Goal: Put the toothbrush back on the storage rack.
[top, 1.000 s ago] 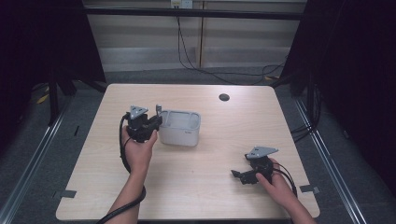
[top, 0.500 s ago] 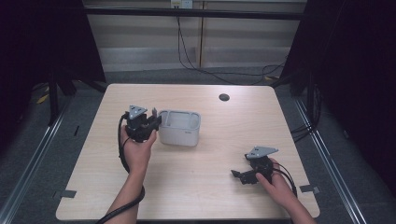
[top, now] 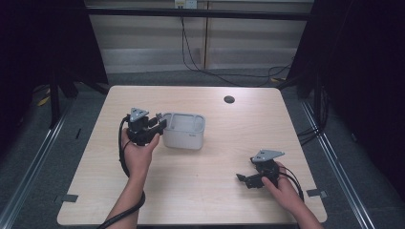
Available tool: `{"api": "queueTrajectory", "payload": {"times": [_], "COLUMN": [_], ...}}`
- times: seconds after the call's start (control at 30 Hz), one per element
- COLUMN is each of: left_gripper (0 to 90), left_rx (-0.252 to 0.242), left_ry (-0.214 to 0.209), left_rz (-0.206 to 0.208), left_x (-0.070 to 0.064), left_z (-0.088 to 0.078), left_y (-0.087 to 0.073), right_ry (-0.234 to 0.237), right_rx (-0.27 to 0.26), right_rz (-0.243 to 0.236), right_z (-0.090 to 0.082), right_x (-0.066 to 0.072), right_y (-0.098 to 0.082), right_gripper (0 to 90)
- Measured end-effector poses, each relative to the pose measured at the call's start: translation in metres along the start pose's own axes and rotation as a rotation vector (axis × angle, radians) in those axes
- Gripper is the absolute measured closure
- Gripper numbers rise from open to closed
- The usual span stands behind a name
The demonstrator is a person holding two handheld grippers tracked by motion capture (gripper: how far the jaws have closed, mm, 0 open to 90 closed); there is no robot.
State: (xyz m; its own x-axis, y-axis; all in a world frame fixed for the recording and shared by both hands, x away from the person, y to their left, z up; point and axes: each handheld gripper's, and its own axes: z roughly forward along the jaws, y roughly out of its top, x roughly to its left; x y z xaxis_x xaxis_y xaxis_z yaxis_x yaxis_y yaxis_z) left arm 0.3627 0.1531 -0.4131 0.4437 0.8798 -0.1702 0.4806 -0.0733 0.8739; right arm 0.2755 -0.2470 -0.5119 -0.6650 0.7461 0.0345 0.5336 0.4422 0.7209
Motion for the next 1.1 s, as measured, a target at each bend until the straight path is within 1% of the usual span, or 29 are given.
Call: {"api": "queueTrajectory", "payload": {"times": [0.23, 0.47, 0.6, 0.67, 0.87, 1.1], "left_gripper": [54.6, 50.7, 48.0, 47.7, 47.4, 46.4], "left_rx": [0.004, 0.012, 0.02, 0.023, 0.03, 0.025], "left_ry": [-0.022, -0.034, -0.039, -0.042, -0.044, -0.047], "left_rz": [-0.003, -0.008, -0.002, -0.007, -0.001, -0.004], "left_x": [0.001, 0.004, 0.005, 0.006, 0.009, 0.014], "left_z": [-0.002, -0.006, -0.008, -0.008, -0.012, -0.018], "left_y": [0.001, 0.001, 0.001, 0.001, 0.0, -0.002], "right_ry": [0.0, 0.001, 0.0, 0.0, 0.001, 0.001], "right_rx": [0.0, 0.0, 0.0, 0.0, 0.0, 0.001], "right_rz": [0.0, -0.001, -0.002, 0.0, -0.001, -0.001], "right_z": [0.0, 0.0, 0.0, 0.0, 0.0, 0.0], "right_x": [0.0, 0.0, 0.0, 0.0, 0.0, 0.0], "right_y": [0.0, 0.0, 0.0, 0.0, 0.0, 0.0], "right_gripper": [11.5, 11.5, 11.5, 11.5, 11.6, 11.5]}}
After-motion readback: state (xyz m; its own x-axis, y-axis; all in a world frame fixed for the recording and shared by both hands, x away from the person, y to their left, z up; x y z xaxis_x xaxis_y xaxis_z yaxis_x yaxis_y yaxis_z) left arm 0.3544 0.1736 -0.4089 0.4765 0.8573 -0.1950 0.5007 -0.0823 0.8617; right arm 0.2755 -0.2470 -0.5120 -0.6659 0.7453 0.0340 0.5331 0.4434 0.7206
